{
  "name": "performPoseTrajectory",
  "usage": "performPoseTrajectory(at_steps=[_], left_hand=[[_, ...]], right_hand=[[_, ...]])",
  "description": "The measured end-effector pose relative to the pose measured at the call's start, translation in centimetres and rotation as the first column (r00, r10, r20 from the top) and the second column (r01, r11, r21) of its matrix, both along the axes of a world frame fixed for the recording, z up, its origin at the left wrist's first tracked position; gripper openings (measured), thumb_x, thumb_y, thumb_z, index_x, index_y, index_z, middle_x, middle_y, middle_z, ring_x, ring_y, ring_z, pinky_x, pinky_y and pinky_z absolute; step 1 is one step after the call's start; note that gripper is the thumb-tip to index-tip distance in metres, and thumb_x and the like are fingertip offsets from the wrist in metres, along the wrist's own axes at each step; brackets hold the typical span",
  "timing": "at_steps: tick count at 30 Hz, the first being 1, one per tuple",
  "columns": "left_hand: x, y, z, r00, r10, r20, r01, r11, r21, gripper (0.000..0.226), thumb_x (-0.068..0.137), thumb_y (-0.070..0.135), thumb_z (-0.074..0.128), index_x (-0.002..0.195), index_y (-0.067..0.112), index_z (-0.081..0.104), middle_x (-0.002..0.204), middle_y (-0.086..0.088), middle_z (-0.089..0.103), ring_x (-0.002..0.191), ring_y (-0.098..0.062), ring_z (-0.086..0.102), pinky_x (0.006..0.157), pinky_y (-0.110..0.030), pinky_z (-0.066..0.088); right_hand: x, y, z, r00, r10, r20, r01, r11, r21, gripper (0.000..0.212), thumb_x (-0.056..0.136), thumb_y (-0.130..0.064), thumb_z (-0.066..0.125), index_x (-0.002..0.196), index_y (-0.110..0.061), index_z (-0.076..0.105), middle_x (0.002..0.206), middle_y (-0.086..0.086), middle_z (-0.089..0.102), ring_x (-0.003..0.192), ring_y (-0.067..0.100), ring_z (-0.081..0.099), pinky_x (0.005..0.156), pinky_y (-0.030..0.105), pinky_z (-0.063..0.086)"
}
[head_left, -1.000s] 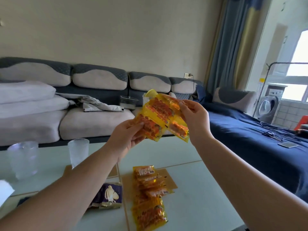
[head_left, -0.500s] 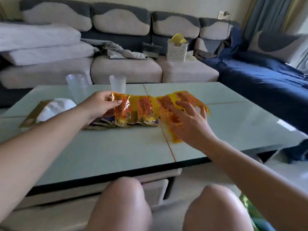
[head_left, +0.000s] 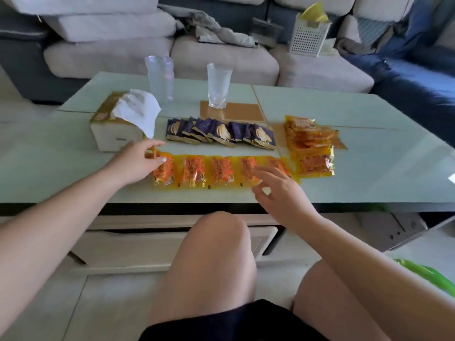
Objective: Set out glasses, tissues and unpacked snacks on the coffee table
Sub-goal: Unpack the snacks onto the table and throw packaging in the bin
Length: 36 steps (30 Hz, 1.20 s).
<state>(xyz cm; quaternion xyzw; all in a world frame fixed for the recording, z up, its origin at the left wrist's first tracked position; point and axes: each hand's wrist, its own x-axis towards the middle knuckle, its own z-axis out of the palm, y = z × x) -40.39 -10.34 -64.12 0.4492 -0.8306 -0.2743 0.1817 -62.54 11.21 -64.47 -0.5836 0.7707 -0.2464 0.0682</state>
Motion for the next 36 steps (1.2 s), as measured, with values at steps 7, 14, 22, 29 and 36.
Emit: performPoseTrajectory(at_steps=[7,14,22,29,36], left_hand=[[-1.5,3.4,-0.7,0.973,-0.163,0.164,0.216,0.893,-0.394,0.035,0.088,0.027,0.06,0.123,0.025,0.062,0.127,-0.001,0.059,0.117,-0.024,0.053,0.094,-0.037,0.044],[-2.4,3.1,-1.6,0.96,-0.15,0.238,0.221,0.925,-0.308,0.037,0.092,0.029,0.054,0.128,0.029,0.057,0.133,0.003,0.057,0.121,-0.02,0.052,0.091,-0.035,0.046],[-8.0,3.8,-0.1,0.976,-0.2,0.084,0.216,0.928,-0.302,0.034,0.089,0.026,0.059,0.124,0.027,0.061,0.128,0.001,0.059,0.113,-0.021,0.057,0.088,-0.034,0.046],[-19.0,7.5,0.6,0.902,-0.431,-0.034,0.416,0.886,-0.205,0.04,0.089,0.026,0.061,0.128,0.027,0.056,0.129,0.008,0.059,0.121,-0.01,0.052,0.099,-0.026,0.039],[-27.5,8.5,0.6,0.809,-0.55,0.209,0.58,0.804,-0.128,0.056,0.087,0.007,0.043,0.137,0.031,0.044,0.145,0.003,0.041,0.126,-0.019,0.047,0.094,-0.032,0.044]], right_hand=[[-2.5,0.1,-0.3,0.986,0.017,-0.163,-0.006,0.998,0.066,0.034,0.095,-0.024,0.049,0.128,-0.025,0.058,0.142,-0.005,0.047,0.134,0.02,0.036,0.108,0.031,0.026],[-3.0,-0.9,-1.2,0.98,0.07,-0.185,-0.044,0.989,0.141,0.04,0.096,-0.02,0.044,0.134,-0.029,0.05,0.145,-0.009,0.044,0.134,0.018,0.038,0.111,0.033,0.028],[-6.6,0.3,-0.8,0.998,0.033,-0.061,-0.039,0.995,-0.095,0.042,0.091,-0.019,0.056,0.133,-0.022,0.052,0.144,-0.001,0.045,0.136,0.021,0.035,0.108,0.03,0.027],[-15.2,3.0,-0.3,0.959,-0.025,-0.282,0.038,0.998,0.041,0.059,0.084,-0.027,0.063,0.139,-0.028,0.042,0.151,-0.002,0.034,0.143,0.021,0.023,0.114,0.051,0.023],[-18.5,2.6,0.2,0.916,0.018,-0.401,0.071,0.976,0.204,0.07,0.089,-0.045,0.053,0.149,-0.027,0.02,0.153,-0.005,0.031,0.141,0.018,0.026,0.118,0.042,0.015]])
